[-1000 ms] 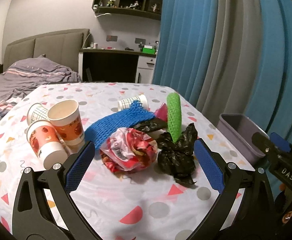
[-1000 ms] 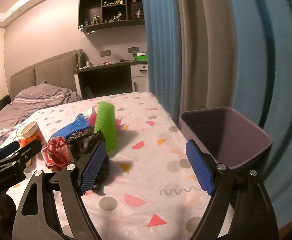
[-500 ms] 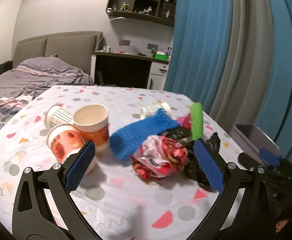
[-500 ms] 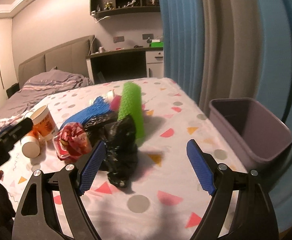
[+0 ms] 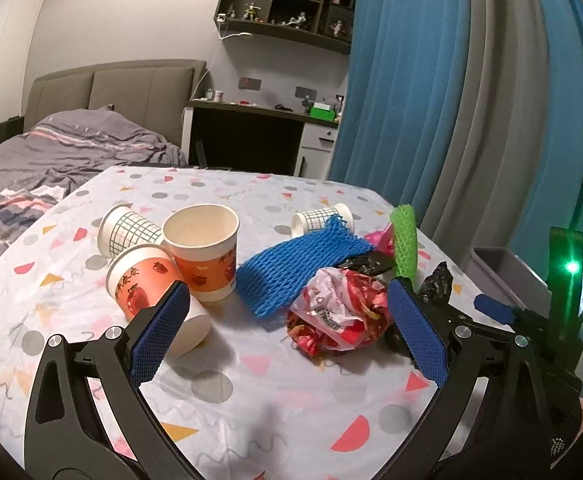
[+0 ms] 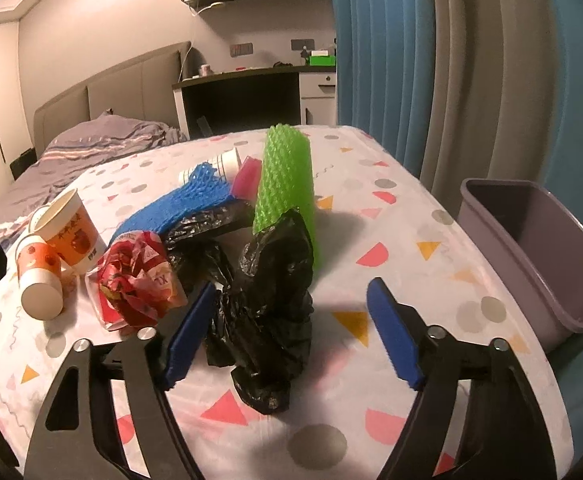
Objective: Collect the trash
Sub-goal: 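Grasp the black plastic bag with the right tool while the left tool grasps the snack wrapper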
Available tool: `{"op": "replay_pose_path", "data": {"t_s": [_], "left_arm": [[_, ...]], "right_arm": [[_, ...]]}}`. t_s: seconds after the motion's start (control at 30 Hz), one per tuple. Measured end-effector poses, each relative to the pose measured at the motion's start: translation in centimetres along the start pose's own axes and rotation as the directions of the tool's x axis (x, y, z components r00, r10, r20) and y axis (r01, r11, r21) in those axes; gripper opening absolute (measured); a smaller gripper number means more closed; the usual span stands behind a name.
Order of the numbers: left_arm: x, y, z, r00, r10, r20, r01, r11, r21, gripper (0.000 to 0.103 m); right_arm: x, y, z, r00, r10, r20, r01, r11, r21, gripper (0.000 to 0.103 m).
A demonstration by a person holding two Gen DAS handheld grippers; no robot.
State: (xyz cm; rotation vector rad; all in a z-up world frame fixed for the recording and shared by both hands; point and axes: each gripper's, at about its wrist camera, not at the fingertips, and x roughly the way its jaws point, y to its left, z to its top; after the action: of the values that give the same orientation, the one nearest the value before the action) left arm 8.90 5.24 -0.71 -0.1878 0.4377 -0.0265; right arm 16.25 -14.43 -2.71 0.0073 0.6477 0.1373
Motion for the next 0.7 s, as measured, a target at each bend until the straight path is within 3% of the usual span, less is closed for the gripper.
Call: {"op": "replay_pose_path", "data": {"t_s": [0.07, 0.17, 0.3, 0.4, 0.57, 0.67, 0.7], "left_arm": [[0.2, -0.1, -0.1, 1.000, -0.005, -0.006, 0.005, 1.000, 0.002, 0.097], [0.3, -0.5, -0.2, 1.000, -0.022, -0.016, 0.022, 1.000, 0.008, 0.097], [0.7, -1.5, -0.5, 0.999, -0.040, -0.031, 0.041, 0.999, 0.029, 0.097], [1.1, -2.1, -0.6, 0.998, -0.050, -0.043, 0.052, 0.998, 0.038, 0.097], [1.9, -3.4, -0.8, 0.996, -0.066, -0.061, 0.070, 0.996, 0.062, 0.097], [3.2, -4.6, -0.7, 0.992, -0.082, -0.095, 0.090, 0.992, 0.084, 0.092], [3.6, -4.9, -0.7, 0.990, -0.089, -0.108, 0.099, 0.991, 0.092, 0.085]], "right_arm": [[0.4, 0.0, 0.0, 1.000, 0.005, -0.017, -0.005, 1.000, 0.000, 0.068], [1.0, -0.1, 0.0, 0.999, 0.023, -0.048, -0.022, 1.000, 0.009, 0.052], [1.3, -0.3, -0.2, 0.996, 0.045, -0.074, -0.044, 0.999, 0.003, 0.022], [0.8, -0.6, -0.3, 0.996, 0.064, -0.063, -0.063, 0.998, 0.005, 0.011], [-0.9, -2.1, -0.6, 0.997, 0.070, -0.025, -0.069, 0.997, 0.035, 0.007], [-2.7, -3.2, -0.6, 0.998, 0.061, 0.017, -0.061, 0.997, 0.047, 0.007], [-3.1, -3.4, -0.6, 0.998, 0.057, 0.028, -0.058, 0.997, 0.048, 0.007]]}}
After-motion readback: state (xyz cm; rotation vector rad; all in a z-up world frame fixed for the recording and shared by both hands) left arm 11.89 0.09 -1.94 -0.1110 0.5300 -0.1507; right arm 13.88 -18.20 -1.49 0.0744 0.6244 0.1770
